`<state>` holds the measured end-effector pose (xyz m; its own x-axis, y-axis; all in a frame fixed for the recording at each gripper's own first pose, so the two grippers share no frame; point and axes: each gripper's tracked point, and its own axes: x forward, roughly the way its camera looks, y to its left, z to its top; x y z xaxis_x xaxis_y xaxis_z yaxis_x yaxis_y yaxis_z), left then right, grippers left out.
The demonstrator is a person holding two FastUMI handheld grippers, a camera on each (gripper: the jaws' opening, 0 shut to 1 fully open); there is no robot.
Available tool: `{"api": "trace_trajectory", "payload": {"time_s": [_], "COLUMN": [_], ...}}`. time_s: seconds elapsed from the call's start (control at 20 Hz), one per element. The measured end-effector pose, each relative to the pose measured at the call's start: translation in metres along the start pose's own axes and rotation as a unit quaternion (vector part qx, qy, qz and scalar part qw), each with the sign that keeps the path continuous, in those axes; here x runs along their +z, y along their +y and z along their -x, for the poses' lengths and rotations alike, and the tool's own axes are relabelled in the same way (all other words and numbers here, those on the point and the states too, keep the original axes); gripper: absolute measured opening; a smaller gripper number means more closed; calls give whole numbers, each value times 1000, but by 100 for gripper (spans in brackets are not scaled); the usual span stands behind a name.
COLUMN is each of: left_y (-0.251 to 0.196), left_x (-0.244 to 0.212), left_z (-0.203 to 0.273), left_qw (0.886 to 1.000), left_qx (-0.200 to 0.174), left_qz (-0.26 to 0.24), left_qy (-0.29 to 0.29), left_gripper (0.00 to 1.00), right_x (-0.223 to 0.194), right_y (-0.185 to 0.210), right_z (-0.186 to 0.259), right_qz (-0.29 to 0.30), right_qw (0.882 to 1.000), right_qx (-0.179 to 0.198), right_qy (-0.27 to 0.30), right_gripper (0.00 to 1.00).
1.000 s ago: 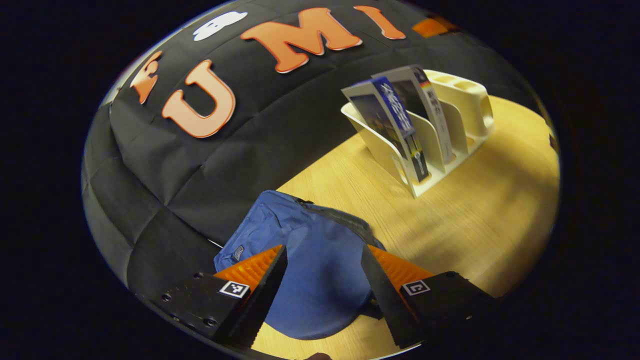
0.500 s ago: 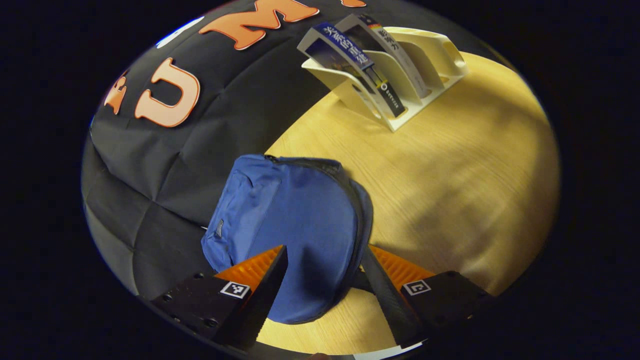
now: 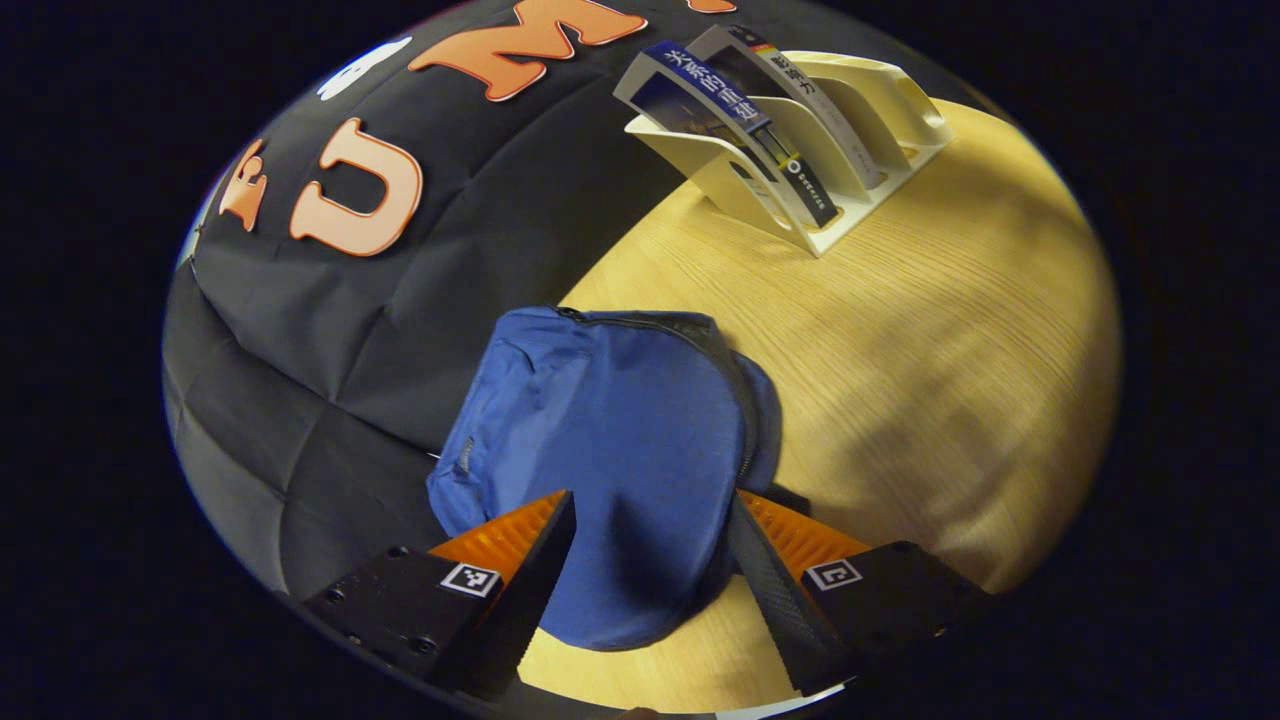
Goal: Open the schoolbag, grab two books from the bookshelf and put them into the schoolbag.
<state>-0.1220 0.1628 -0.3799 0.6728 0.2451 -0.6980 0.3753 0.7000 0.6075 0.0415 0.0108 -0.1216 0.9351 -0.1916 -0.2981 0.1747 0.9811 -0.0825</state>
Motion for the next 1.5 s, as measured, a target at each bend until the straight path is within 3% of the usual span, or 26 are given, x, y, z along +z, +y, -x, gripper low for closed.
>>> {"api": "trace_trajectory", "payload": {"time_s": [0.3,0.5,0.6,0.7,0.8,0.9,1.0,1.1,1.25,1.3,1.35,1.5], "left_y": [-3,20,21,19,22,26,37,47,60,68,75,97], "left_x": [-1,18,12,6,7,17,27,30,32,37,39,53], "left_z": [-6,-3,-11,-24,-29,-26,-21,-19,-18,-17,-17,-10], "left_qw": [1000,998,998,998,998,998,998,999,1000,1000,1000,999], "left_qx": [14,47,44,41,48,48,50,38,10,7,-1,-26], "left_qz": [-13,-44,-40,-38,-46,-45,-50,-38,-14,-6,1,37], "left_qy": [3,-20,-10,3,14,3,-4,-3,2,0,0,-9], "left_gripper": [95,85,84,72,73,54,21,10,8,0,7,8], "right_x": [6,10,12,13,16,18,18,21,22,25,29,33], "right_y": [2,2,3,5,6,9,14,21,42,51,58,80], "right_z": [2,2,3,2,4,5,4,3,-5,-7,-10,-24], "right_qz": [0,1,-1,-2,1,2,-4,-6,-6,-7,-6,3], "right_qw": [1000,1000,1000,1000,1000,1000,1000,1000,999,998,998,997], "right_qx": [3,4,4,5,5,8,14,20,46,56,62,75], "right_qy": [-6,-10,-12,-13,-17,-19,-16,-16,-4,0,1,18], "right_gripper": [97,97,97,97,97,97,97,97,97,97,97,97]}}
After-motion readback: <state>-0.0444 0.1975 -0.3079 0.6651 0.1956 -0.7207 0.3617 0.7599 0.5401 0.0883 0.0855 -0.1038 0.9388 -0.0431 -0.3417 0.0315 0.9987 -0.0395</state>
